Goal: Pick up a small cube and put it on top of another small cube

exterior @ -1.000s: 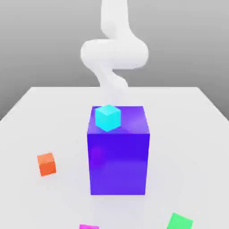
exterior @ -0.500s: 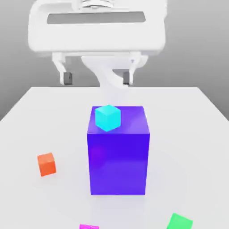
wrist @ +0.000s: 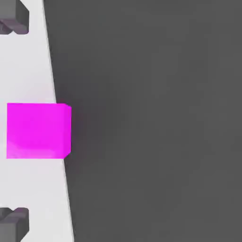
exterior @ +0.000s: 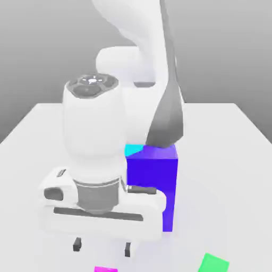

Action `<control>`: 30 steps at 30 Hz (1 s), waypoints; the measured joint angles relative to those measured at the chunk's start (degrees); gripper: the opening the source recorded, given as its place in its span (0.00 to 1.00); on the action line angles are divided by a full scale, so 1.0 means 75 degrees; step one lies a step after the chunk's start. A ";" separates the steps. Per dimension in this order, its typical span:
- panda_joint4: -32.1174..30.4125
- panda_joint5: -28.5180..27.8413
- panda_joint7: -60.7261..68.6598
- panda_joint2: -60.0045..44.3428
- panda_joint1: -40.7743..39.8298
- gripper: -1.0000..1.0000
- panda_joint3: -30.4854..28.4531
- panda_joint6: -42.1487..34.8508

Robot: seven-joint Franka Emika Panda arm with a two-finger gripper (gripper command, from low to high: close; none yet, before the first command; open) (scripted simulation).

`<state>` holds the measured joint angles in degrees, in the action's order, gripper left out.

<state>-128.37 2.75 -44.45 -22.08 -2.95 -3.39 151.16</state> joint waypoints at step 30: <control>-0.0088 -0.0914 -0.0351 -0.0060 0.1882 1.00 0.1159 0.0033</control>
